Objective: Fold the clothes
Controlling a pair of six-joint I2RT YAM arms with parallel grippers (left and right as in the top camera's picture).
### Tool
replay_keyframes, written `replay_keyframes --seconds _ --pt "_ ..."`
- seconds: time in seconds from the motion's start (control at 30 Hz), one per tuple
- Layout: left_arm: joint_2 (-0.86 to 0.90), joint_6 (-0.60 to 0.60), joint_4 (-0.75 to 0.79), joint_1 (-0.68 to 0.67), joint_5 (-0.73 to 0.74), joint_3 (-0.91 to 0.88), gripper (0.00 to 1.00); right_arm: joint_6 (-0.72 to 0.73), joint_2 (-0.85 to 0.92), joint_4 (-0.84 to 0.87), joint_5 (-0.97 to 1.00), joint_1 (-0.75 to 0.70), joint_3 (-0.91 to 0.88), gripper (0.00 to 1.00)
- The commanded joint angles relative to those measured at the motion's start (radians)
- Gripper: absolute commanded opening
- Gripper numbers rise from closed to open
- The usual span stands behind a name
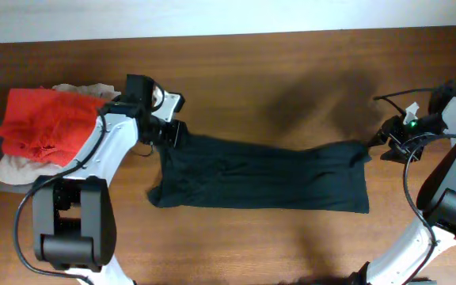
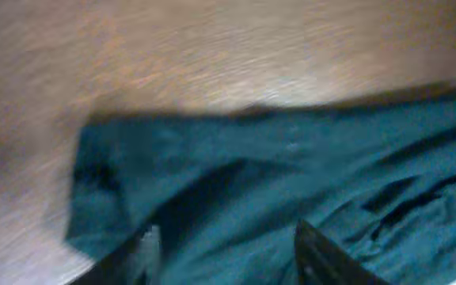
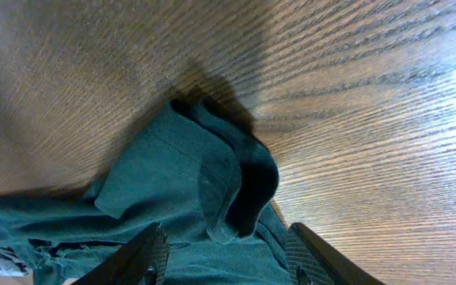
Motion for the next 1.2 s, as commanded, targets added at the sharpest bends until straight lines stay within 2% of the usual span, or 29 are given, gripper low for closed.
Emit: replay_keyframes --seconds 0.0,0.2,0.4,0.43,0.47,0.5,0.57,0.7,0.87,0.93,1.03,1.07,1.17 --pt "-0.003 -0.051 -0.047 0.057 -0.066 0.003 0.60 -0.011 -0.023 0.001 -0.013 0.001 -0.005 0.53" --pt "0.047 -0.046 -0.092 0.088 -0.021 -0.021 0.60 -0.011 -0.023 0.002 -0.013 0.001 -0.005 0.53" --pt "0.080 -0.035 -0.091 0.038 -0.029 -0.027 0.59 0.031 -0.023 -0.001 -0.013 0.001 -0.005 0.51" --pt "0.080 -0.035 -0.087 0.027 -0.030 -0.027 0.53 0.047 -0.023 -0.009 -0.018 0.002 -0.005 0.44" --pt "0.079 -0.035 -0.083 0.013 -0.037 -0.024 0.47 0.048 -0.023 -0.020 -0.042 0.003 -0.005 0.25" --pt "0.079 -0.035 -0.082 0.007 -0.037 -0.019 0.42 0.035 -0.023 -0.026 -0.061 0.004 -0.005 0.13" --pt "0.079 -0.035 -0.081 0.000 -0.037 0.003 0.40 0.003 -0.023 -0.026 -0.109 0.007 -0.005 0.04" --pt "0.058 -0.035 -0.135 0.000 -0.050 0.091 0.37 0.003 -0.027 -0.042 -0.144 0.025 -0.005 0.04" --pt "0.023 -0.032 -0.208 -0.008 -0.075 0.225 0.39 0.013 -0.028 -0.054 -0.125 0.110 -0.006 0.04" --pt "0.019 0.003 -0.219 -0.025 -0.079 0.246 0.39 0.071 -0.028 -0.037 -0.053 0.158 -0.006 0.04" --pt "0.021 0.018 -0.219 -0.059 -0.120 0.231 0.38 0.255 -0.028 -0.026 0.154 0.233 -0.006 0.04" --pt "0.021 0.018 -0.219 -0.074 -0.148 0.217 0.33 0.300 -0.028 -0.022 0.231 0.275 -0.006 0.04" --pt "0.021 0.018 -0.217 -0.098 -0.182 0.188 0.27 0.327 -0.028 -0.007 0.273 0.348 -0.022 0.04"
